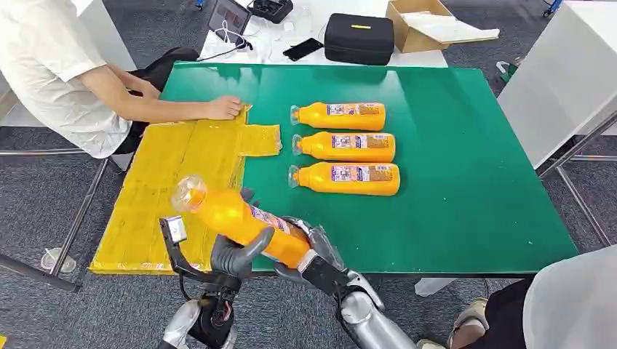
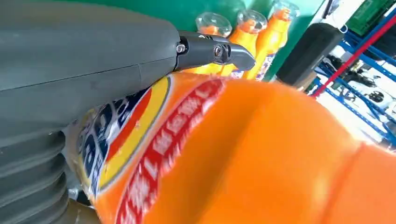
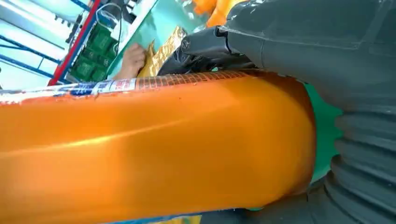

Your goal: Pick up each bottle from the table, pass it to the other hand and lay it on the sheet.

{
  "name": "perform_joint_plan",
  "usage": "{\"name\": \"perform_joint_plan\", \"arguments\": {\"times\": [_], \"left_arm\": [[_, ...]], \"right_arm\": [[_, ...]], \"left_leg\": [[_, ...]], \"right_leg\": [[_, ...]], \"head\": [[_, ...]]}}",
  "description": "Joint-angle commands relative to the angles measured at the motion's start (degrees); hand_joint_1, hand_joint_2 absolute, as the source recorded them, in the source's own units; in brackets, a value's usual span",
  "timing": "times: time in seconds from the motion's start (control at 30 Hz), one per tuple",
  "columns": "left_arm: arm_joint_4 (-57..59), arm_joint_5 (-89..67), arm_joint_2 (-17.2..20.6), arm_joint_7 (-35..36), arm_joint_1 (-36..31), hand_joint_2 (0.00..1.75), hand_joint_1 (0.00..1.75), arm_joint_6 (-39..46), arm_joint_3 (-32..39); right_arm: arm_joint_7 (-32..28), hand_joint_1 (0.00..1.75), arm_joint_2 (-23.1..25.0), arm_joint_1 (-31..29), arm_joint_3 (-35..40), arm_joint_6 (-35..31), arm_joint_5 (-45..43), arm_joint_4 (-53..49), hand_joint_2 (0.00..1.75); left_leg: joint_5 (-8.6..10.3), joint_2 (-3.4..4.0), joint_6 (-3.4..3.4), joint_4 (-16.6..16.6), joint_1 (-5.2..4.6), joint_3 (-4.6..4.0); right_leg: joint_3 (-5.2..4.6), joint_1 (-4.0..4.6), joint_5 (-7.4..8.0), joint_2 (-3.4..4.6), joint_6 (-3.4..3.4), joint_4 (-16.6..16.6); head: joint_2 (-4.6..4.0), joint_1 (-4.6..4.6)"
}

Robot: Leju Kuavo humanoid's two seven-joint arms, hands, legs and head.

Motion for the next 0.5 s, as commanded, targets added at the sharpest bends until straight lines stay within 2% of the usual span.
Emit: {"name": "perform_joint_plan", "arguments": {"times": [0.03, 0.07, 0.13, 0.17, 0.2, 0.23, 0.3, 0.5], "left_arm": [[-0.1, 0.8, 0.7, -0.9, -2.0, 1.75, 1.75, -1.6, 0.4], [-0.1, 0.8, 0.7, -0.9, -2.0, 1.75, 1.75, -1.6, 0.4], [-0.7, 0.9, 0.8, -1.1, -1.8, 1.75, 1.75, -1.8, 0.4], [-1.0, 1.1, 0.8, -1.2, -1.7, 1.75, 1.75, -1.7, 0.6], [-1.4, 1.2, 0.9, -1.2, -1.7, 1.75, 1.75, -1.7, 0.7], [-1.8, 1.2, 0.9, -1.3, -1.7, 1.75, 1.75, -1.7, 0.7], [-2.0, 1.2, 1.0, -1.3, -1.7, 1.75, 1.75, -1.7, 0.7], [-2.7, 0.6, 0.9, -1.9, -1.5, 1.75, 1.75, -0.9, 0.9]], "right_arm": [[-0.4, 1.66, 0.3, -2.6, 3.9, 0.6, -0.7, 6.1, 1.75], [-0.4, 1.66, 0.3, -2.6, 3.9, 0.6, -0.7, 6.1, 1.75], [-0.4, 1.36, 0.3, -2.5, 3.9, 0.6, -0.9, 5.9, 1.75], [-0.4, 0.8, 0.4, -2.5, 3.8, 0.6, -1.1, 5.9, 1.75], [-0.2, 0.14, 0.4, -2.3, 3.7, 0.7, -1.5, 5.9, 1.75], [0.0, 0.0, 0.6, -2.1, 3.4, 0.8, -2.1, 6.0, 1.75], [0.0, 0.0, 0.6, -2.1, 3.4, 0.9, -2.1, 6.1, 1.75], [0.8, 0.0, 1.0, -2.2, 3.2, 1.2, -3.0, 7.6, 1.75]], "left_leg": [[-0.04, 0.03, 0.03, 0.0, -0.02, 0.15], [-0.1, 0.06, 0.05, 0.0, -0.02, 0.28], [-0.05, 0.01, 0.03, 0.0, -0.01, 0.16], [-0.14, 0.04, 0.06, 0.0, -0.03, 0.4], [-0.07, 0.0, 0.04, 0.0, -0.01, 0.22], [-0.12, 0.01, 0.05, 0.0, -0.02, 0.34], [-0.03, 0.02, 0.02, 0.0, 0.0, 0.09], [-0.1, 0.04, 0.05, 0.0, -0.01, 0.28]], "right_leg": [[0.15, 0.0, -0.04, -0.03, -0.06, 0.0], [0.28, 0.02, -0.09, -0.03, -0.11, 0.0], [0.16, 0.02, -0.06, -0.06, -0.08, 0.0], [0.39, 0.03, -0.15, -0.09, -0.16, 0.0], [0.23, 0.02, -0.08, -0.09, -0.1, 0.0], [0.34, 0.02, -0.14, -0.11, -0.14, 0.0], [0.09, 0.02, -0.03, -0.04, -0.06, 0.0], [0.27, 0.03, -0.1, -0.05, -0.1, 0.0]], "head": [[0.0, 0.0], [0.0, 0.0], [0.0, 0.0], [0.02, 0.0], [0.0, 0.02], [0.0, 0.0], [0.0, 0.0], [0.0, 0.0]]}}
